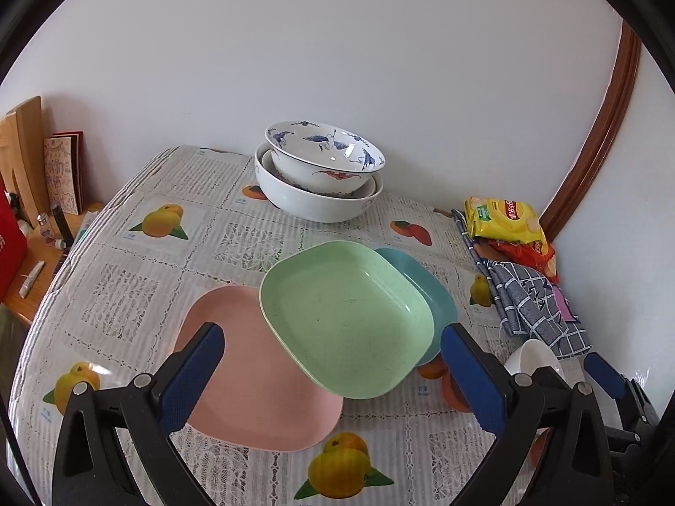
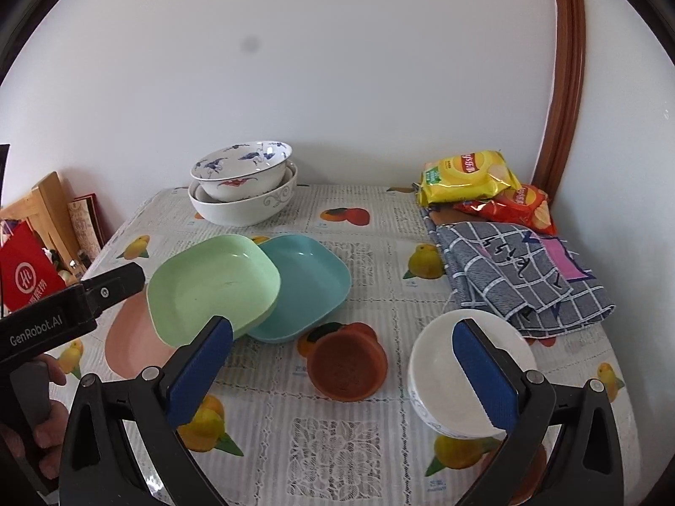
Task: Organize plates and bowls
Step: 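Move the open left tool to the rim of the light-green plate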
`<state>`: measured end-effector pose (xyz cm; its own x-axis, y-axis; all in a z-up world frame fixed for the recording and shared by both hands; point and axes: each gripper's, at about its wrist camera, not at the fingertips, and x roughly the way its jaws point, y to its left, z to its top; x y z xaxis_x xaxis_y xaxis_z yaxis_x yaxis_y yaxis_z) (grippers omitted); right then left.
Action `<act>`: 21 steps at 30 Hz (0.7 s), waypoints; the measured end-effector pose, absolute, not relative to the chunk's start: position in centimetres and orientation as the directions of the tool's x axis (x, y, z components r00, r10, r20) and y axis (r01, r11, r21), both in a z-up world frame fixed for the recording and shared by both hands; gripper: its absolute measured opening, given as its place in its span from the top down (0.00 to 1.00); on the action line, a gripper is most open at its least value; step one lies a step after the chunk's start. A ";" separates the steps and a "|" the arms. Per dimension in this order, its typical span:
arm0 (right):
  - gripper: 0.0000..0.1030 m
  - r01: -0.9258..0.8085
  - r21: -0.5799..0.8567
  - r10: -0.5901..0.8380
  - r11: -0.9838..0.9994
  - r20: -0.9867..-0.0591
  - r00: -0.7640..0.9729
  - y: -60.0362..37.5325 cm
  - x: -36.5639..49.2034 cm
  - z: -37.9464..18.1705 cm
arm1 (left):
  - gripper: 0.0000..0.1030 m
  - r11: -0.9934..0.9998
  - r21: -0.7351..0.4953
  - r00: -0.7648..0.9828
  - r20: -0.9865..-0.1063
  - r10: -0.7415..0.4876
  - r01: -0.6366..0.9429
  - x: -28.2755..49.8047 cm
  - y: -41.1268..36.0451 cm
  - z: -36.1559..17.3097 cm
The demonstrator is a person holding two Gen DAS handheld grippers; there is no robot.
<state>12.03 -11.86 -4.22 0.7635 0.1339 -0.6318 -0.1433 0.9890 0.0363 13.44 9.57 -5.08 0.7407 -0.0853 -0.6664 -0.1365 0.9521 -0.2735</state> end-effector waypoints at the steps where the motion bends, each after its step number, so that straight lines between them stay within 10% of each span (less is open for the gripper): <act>1: 0.00 -0.153 0.049 0.148 0.987 -0.640 0.754 -11.7 12.3 -4.3 | 0.00 0.954 -0.268 0.739 -0.668 -0.083 -0.134 13.6 9.7 -5.1; 21: 0.05 -0.169 0.068 0.163 0.983 -0.742 0.650 -8.9 18.2 -8.1 | 0.06 0.981 -0.108 0.640 -0.768 0.019 -0.159 19.6 12.2 -7.9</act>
